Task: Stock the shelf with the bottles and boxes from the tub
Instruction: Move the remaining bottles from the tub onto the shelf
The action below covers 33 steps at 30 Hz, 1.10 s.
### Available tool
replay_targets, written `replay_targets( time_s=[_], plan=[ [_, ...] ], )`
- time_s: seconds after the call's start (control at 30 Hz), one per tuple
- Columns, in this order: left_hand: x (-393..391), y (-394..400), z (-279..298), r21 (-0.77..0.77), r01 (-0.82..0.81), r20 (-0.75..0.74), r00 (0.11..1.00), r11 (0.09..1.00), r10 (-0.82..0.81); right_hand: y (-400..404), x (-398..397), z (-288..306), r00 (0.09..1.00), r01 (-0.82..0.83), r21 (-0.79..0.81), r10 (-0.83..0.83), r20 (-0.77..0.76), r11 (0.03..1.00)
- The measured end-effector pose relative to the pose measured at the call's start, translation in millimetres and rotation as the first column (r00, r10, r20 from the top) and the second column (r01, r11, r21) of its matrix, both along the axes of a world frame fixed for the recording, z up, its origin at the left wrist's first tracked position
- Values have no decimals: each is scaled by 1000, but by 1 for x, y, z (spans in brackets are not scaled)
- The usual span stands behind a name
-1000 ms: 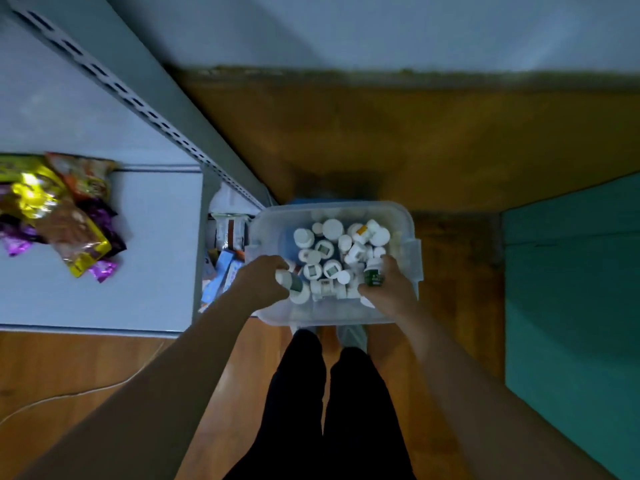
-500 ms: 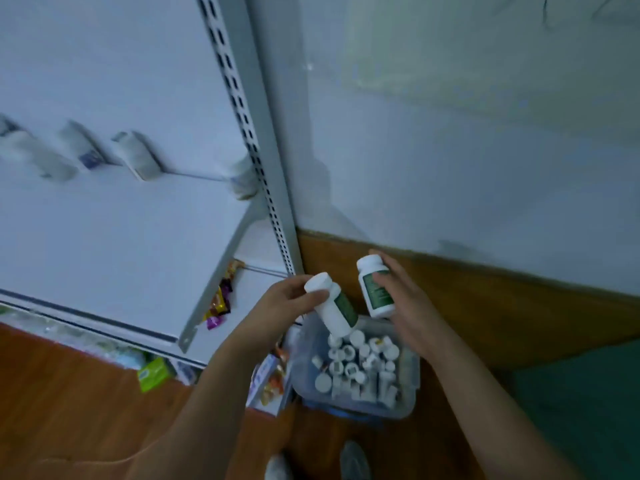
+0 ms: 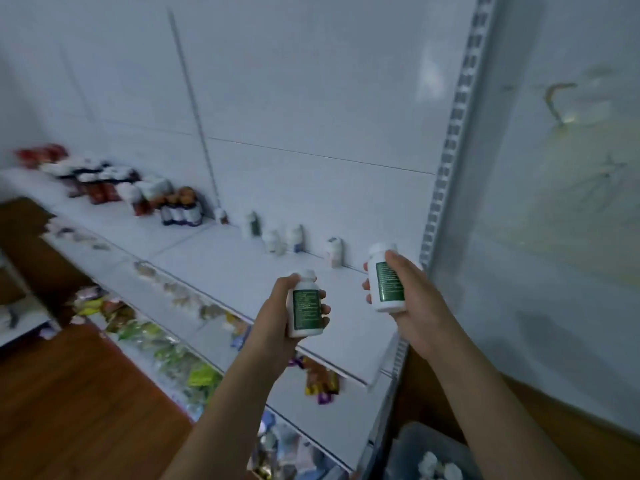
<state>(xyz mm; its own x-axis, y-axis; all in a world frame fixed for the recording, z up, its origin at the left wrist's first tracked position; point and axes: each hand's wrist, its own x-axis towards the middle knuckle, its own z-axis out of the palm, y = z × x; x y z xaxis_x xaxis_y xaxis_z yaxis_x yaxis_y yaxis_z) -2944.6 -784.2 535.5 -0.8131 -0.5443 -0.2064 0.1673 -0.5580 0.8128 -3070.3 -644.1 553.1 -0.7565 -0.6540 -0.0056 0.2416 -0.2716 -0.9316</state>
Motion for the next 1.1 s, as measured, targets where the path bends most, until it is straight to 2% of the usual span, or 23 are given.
replay_targets(
  time_s=[0.1,0.23,0.47,0.57,0.73,0.97,1.1],
  plan=[
    [56,-50,1,-66,-112,51,992,992,116,-61,44,8,996,-91,-39,91,-17,995],
    [115,-99,-5,-131,-217,101,968,967,231,-128,94,1,989,-144,-3,144,-43,990],
    [160,-168,-10,-172,-308,91,941,936,326,-218,129,-10,980,-188,85,193,-56,978],
    [156,-198,-19,-214,-304,107,937,928,332,-252,120,-19,980,-189,83,193,-39,978],
    [126,-255,-40,-407,-237,206,917,882,341,-312,81,-39,989,-146,105,148,-5,984],
    [53,-351,-65,-384,-99,362,899,918,248,-387,20,-71,996,9,242,13,-89,970],
    [9,-400,-81,-468,44,438,879,883,188,-423,-8,-86,990,69,343,-22,-140,937]
  ],
)
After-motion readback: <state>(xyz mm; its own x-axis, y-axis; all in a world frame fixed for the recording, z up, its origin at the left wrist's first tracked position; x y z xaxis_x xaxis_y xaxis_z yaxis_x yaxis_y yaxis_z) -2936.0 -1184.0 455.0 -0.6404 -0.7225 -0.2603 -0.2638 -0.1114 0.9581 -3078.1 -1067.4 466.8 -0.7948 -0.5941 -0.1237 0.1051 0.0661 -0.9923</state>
